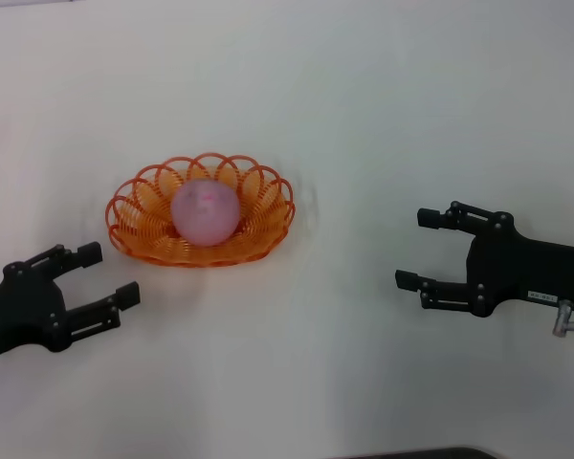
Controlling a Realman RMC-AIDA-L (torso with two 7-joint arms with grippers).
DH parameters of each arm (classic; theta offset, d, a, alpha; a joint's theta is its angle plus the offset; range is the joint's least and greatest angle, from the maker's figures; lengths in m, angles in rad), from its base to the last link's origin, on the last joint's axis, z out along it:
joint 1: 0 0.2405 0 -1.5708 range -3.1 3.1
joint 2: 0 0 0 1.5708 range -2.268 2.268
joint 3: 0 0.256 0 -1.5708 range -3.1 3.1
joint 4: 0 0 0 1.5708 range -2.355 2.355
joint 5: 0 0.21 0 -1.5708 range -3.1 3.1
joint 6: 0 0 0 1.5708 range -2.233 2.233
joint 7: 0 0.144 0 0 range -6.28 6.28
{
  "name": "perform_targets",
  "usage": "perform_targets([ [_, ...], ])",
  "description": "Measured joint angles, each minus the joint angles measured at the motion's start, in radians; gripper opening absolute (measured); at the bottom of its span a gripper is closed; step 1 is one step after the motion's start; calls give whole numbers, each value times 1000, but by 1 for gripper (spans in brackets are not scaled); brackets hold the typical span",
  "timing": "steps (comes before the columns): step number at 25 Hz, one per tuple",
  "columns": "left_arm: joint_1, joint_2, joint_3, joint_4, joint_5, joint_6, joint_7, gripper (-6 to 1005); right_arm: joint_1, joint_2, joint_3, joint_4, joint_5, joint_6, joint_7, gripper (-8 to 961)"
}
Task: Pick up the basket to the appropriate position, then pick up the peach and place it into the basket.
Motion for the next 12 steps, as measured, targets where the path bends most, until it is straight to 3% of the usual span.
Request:
perform_targets([
  [12, 6, 0, -7, -2, 18, -15, 41, 826, 4, 3, 0, 0, 2, -6, 0, 866],
])
